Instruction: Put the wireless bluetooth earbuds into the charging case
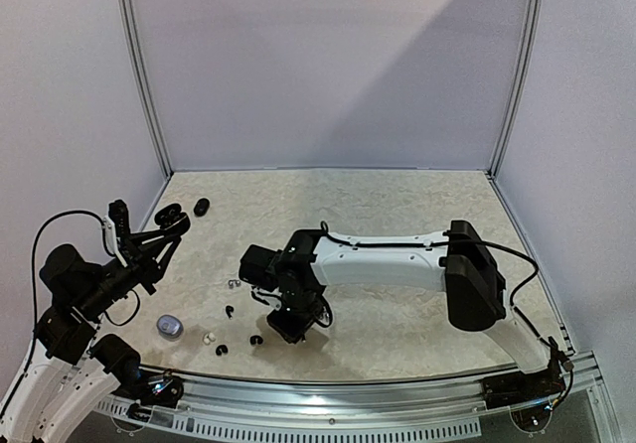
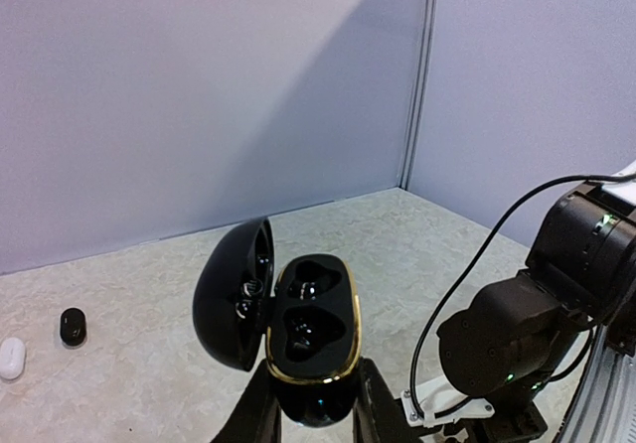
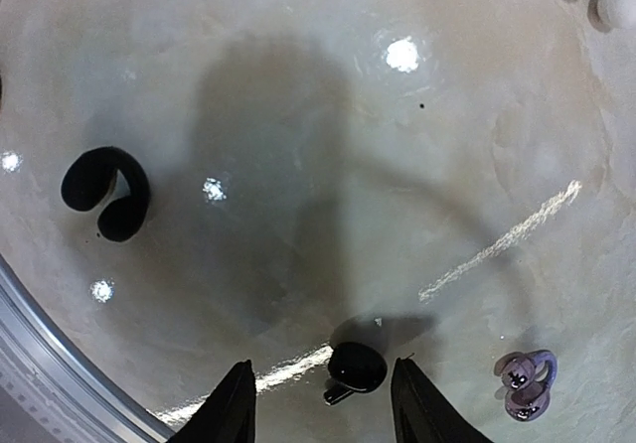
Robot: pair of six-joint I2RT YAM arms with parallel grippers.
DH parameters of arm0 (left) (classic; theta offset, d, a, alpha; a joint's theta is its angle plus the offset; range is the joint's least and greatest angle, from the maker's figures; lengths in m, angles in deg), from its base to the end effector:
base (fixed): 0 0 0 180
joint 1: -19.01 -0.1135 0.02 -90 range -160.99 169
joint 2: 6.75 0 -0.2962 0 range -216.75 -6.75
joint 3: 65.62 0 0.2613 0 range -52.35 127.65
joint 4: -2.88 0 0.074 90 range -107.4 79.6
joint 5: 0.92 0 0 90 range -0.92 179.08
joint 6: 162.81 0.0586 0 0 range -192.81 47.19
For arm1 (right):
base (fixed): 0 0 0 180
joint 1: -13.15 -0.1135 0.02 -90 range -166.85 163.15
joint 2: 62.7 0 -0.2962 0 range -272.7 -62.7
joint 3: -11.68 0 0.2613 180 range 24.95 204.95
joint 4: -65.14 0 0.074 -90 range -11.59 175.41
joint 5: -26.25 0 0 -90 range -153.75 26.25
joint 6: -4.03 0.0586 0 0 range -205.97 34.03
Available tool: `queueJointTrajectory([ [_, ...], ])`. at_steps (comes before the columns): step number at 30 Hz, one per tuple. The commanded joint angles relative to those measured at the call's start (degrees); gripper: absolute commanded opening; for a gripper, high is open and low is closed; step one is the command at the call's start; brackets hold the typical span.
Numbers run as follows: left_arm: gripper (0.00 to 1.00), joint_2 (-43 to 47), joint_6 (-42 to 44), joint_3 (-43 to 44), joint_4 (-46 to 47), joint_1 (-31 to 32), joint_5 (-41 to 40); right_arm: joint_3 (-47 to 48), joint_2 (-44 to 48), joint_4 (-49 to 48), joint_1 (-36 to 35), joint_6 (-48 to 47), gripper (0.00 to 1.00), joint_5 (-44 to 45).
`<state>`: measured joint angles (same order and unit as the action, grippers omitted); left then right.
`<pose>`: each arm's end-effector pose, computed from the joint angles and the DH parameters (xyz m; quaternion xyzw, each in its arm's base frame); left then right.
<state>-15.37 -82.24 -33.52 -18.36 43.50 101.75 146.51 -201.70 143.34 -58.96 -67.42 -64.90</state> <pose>0.0837 -0.0523 0.2671 0.1691 0.6726 -0.2821 0.6629 0.1592 0.4969 0.1574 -0.4501 0.8904 0.0544 0.0397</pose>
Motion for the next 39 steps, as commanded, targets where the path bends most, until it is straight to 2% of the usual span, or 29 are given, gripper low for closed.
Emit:
queueJointTrajectory([
  [1, 0.0, 0.1, 0.6, -0.8, 1.1, -0.7, 0.5, 1.1, -2.5, 1.9, 0.0, 8.8, 0.47, 0.5],
  [6, 0.0, 0.4, 0.6, -0.8, 1.0, -0.7, 0.5, 1.8, -3.9, 1.8, 0.5, 11.7, 0.43, 2.4],
  [7, 0.0, 0.5, 0.7, -0.8, 1.1, -0.7, 0.6, 1.8, -3.8, 1.3, 0.5, 12.3, 0.39, 3.8],
  [14, 0.0, 0.9, 0.8, -0.7, 0.9, -0.7, 0.4, 2.0, -4.3, 1.7, 0.6, 13.1, 0.3, 5.3],
  [24, 0.0, 1.0, 1.2, -0.6, 0.8, -0.7, 0.3, 2.5, -4.1, 0.2, 0.8, 12.2, 0.01, 5.3],
  [28, 0.0, 0.5, 1.1, -0.4, 0.8, -0.6, 1.1, 2.5, -0.3, -2.9, 1.1, 9.7, 0.0, 7.1],
  [32, 0.0, -0.3, 2.8, 1.1, 0.4, -0.7, 5.0, 1.8, 7.9, -9.7, 1.2, 2.0, 0.0, 12.0],
  [35, 0.0, -1.1, 6.7, 2.1, -0.5, -0.6, 7.1, -1.7, 15.0, -20.7, 1.2, -3.6, 0.0, 14.1],
  [37, 0.0, -1.2, 11.5, 2.3, 0.1, -0.6, 9.5, -6.2, 20.0, -29.9, 1.2, -8.6, 0.0, 14.0],
  [39, 0.0, -1.0, 12.5, 2.0, 1.8, -0.6, 10.7, -12.1, 26.1, -39.4, 1.0, -13.3, 0.0, 12.9],
])
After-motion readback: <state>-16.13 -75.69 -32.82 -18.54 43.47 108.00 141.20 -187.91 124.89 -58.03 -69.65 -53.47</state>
